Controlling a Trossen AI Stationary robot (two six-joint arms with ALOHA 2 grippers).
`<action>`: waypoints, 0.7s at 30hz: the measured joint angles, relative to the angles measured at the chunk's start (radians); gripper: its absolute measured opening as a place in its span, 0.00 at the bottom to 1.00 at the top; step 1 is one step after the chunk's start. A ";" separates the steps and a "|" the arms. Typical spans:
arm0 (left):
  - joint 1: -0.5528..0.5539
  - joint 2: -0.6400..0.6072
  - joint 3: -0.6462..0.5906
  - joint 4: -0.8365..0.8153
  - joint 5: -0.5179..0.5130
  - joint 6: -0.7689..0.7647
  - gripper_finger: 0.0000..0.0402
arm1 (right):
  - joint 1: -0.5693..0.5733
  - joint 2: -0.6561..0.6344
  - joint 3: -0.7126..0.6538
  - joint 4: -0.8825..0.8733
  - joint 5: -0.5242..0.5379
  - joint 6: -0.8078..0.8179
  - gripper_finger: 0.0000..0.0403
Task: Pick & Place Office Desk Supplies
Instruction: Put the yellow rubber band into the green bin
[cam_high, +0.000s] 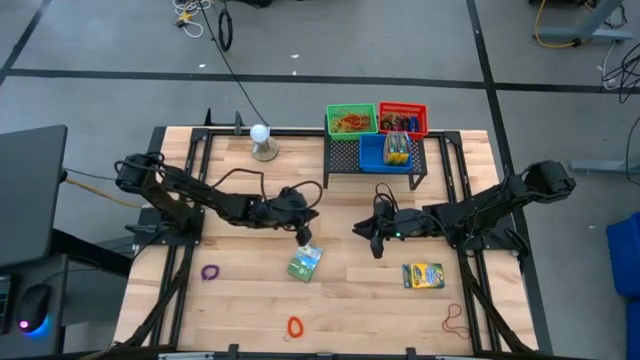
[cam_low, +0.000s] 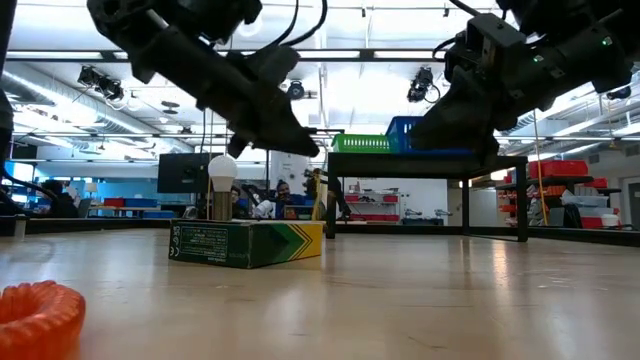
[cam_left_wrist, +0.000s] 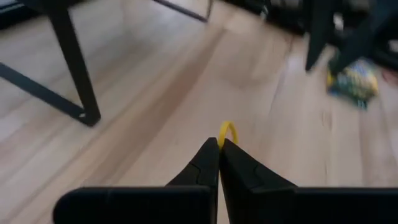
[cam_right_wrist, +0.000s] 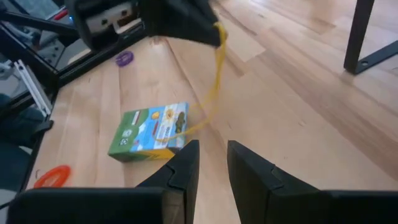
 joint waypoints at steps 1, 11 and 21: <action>0.000 0.007 0.000 0.025 -0.011 -0.012 0.02 | 0.000 0.000 0.000 -0.002 -0.001 0.000 0.23; 0.001 0.090 0.000 0.211 -0.060 -0.078 0.02 | -0.021 0.000 0.000 -0.105 -0.004 0.067 0.44; 0.000 0.186 0.103 0.276 0.013 -0.057 0.02 | -0.024 0.000 0.000 -0.038 0.010 0.014 0.58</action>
